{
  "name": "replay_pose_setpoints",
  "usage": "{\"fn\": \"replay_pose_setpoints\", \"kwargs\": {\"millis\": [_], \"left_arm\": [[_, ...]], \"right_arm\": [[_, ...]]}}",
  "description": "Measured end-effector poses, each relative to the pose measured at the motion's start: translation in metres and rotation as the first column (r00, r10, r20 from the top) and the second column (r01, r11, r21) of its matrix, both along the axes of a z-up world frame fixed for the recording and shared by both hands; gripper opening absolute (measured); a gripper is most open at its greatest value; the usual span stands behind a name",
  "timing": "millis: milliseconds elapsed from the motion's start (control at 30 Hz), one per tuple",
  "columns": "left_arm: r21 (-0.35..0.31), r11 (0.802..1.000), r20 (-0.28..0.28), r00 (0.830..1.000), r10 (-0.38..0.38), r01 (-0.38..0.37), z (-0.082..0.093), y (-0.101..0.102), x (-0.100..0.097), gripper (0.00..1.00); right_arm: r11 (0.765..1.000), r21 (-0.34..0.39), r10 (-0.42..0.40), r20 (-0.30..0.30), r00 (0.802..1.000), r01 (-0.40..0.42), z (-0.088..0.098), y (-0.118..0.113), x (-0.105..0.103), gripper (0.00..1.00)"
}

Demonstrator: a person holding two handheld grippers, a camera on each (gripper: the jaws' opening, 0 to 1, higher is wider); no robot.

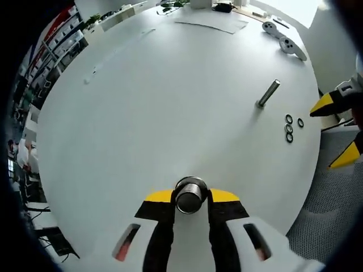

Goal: Place the washer onto the threaded stud by aligning its center hole with the stud, sliding it down to the base, and recovering from edge contact or off-axis alignment until the washer reaches the visible bottom stop.

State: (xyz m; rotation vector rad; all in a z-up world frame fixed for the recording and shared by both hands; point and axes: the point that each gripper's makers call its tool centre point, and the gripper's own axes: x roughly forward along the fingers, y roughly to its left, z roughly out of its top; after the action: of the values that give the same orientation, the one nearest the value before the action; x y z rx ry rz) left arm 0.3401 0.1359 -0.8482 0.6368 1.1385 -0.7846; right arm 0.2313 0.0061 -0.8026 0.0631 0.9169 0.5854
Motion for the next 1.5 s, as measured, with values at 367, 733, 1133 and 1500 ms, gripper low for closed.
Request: {"fn": "replay_pose_setpoints", "kwargs": {"millis": [367,733,1133,1500], "left_arm": [[-0.062,0.995,0.084,0.993,0.079,-0.074,0.024,0.019,-0.002,0.24],[-0.279,0.925,0.172,0.934,0.313,-0.258,0.072,0.05,-0.009,0.24],[-0.523,0.76,0.182,0.821,0.542,-0.385,0.116,0.081,-0.044,0.26],[-0.636,0.717,0.257,0.797,0.546,-0.286,0.146,0.081,-0.068,0.26]], "right_arm": [[1.0,-0.02,0.005,0.01,1.0,-0.004,-0.001,-0.002,0.001,0.5],[1.0,-0.031,-0.007,0.036,0.999,0.008,0.001,-0.007,0.008,0.5],[0.998,-0.047,-0.039,0.067,0.997,0.042,0.003,-0.016,0.015,0.5],[0.996,-0.069,-0.04,0.12,0.992,0.048,0.011,-0.018,0.018,0.5]]}}
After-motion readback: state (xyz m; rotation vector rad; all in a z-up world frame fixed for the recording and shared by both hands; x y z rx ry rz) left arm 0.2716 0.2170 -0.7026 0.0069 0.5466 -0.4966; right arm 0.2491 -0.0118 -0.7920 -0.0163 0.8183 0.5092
